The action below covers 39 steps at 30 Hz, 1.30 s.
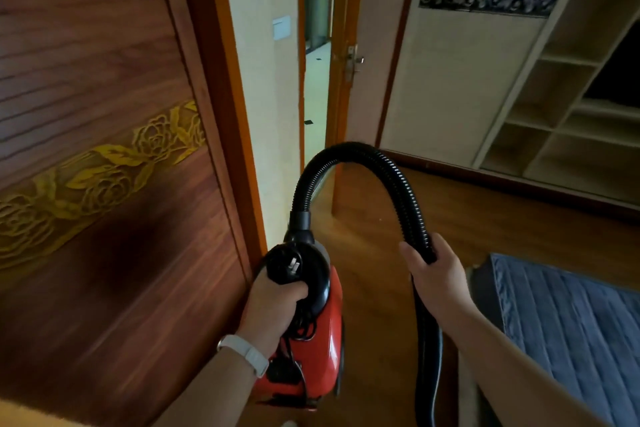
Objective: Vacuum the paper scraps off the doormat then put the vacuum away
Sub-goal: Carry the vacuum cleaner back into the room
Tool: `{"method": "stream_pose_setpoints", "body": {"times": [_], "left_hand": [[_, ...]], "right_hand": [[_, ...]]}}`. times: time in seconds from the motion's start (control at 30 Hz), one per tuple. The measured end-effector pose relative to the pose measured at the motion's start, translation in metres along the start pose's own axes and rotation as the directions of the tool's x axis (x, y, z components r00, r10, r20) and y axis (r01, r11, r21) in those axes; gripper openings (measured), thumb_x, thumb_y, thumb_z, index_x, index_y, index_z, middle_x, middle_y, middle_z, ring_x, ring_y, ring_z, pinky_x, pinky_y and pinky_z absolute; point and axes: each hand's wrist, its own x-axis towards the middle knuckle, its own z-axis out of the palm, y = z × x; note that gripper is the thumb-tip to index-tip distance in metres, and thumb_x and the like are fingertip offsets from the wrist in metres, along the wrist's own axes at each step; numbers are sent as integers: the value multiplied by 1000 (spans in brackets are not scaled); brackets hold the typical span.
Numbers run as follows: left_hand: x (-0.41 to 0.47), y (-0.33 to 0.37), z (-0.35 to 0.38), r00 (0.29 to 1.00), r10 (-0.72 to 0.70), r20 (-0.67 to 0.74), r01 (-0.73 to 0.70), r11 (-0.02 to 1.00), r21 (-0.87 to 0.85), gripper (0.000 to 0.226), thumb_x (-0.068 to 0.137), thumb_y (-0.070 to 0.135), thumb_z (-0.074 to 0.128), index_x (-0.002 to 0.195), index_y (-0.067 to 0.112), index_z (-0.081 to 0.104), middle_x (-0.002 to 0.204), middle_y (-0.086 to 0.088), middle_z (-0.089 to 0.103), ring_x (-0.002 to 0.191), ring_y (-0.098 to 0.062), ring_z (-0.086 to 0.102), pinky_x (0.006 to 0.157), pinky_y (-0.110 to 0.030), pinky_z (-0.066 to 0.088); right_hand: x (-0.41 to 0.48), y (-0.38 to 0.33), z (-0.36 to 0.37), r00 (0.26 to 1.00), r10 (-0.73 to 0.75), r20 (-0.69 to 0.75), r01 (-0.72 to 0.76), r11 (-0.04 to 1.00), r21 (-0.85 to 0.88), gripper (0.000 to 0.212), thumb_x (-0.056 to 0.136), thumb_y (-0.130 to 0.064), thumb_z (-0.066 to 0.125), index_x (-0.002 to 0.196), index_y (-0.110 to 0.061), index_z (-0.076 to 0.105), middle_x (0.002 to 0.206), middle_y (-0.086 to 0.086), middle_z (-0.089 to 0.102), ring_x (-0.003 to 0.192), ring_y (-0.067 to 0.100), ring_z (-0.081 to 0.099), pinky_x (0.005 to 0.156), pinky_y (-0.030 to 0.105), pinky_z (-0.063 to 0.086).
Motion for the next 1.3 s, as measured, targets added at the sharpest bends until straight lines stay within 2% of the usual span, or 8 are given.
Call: {"method": "stream_pose_setpoints", "body": {"times": [0.27, 0.4, 0.57, 0.77, 0.97, 1.13, 1.2, 1.3], "left_hand": [[142, 62, 44, 980, 37, 193, -44, 999, 31, 48, 70, -6, 65, 101, 30, 68, 91, -2, 73, 88, -23, 69, 80, -45, 56], [191, 91, 81, 961, 62, 269, -74, 997, 34, 48, 73, -10, 63, 99, 30, 68, 89, 2, 73, 86, -19, 68, 72, -36, 52], [252, 118, 142, 952, 68, 298, -101, 990, 95, 39, 75, -12, 63, 86, 25, 67, 79, 1, 70, 78, -20, 66, 61, -30, 46], [324, 134, 230, 958, 40, 283, -88, 983, 160, 34, 71, -9, 66, 89, 20, 72, 80, -2, 74, 80, -24, 70, 67, -37, 53], [374, 182, 325, 961, 83, 264, -132, 976, 174, 36, 72, -8, 67, 89, 24, 69, 80, 0, 73, 78, -20, 69, 61, -28, 48], [417, 215, 388, 953, 114, 281, -173, 965, 196, 45, 71, -4, 67, 86, 39, 70, 77, 3, 73, 77, -23, 69, 71, -45, 59], [437, 226, 411, 946, 128, 297, -190, 963, 193, 52, 71, -3, 68, 82, 47, 68, 76, 5, 72, 75, -23, 69, 72, -46, 59], [478, 234, 449, 943, 97, 319, -167, 965, 201, 35, 74, -3, 66, 83, 30, 72, 76, -2, 74, 73, -23, 70, 71, -46, 59]], "right_hand": [[119, -31, 10, 987, 14, -160, -13, 1000, 5, 11, 94, -31, 64, 103, -28, 58, 71, 4, 63, 53, 12, 55, 42, 18, 44], [167, -27, -7, 967, 31, -254, -33, 999, -2, 9, 93, -34, 65, 93, -28, 58, 66, 3, 61, 51, 13, 54, 43, 23, 43], [237, -16, -25, 950, 48, -309, -25, 997, 77, 9, 91, -30, 67, 96, -28, 60, 66, 2, 60, 54, 14, 54, 44, 20, 43], [350, 6, -59, 951, 52, -306, -3, 987, 162, 13, 92, -26, 66, 104, -27, 60, 68, -1, 59, 51, 7, 54, 45, 17, 44], [457, 11, -113, 969, 64, -238, -1, 966, 258, 17, 94, -24, 65, 109, -27, 58, 70, 2, 60, 53, 9, 56, 47, 19, 47], [528, 13, -149, 962, 69, -264, 4, 964, 265, 21, 93, -28, 65, 113, -28, 57, 74, 5, 61, 57, 13, 57, 49, 24, 49], [554, 16, -161, 956, 78, -282, -4, 967, 256, 22, 93, -28, 65, 114, -26, 58, 73, 4, 61, 55, 10, 58, 48, 21, 48], [596, 23, -177, 944, 96, -315, -27, 976, 218, 22, 94, -28, 65, 114, -26, 58, 73, 3, 62, 53, 7, 58, 47, 17, 47]]}}
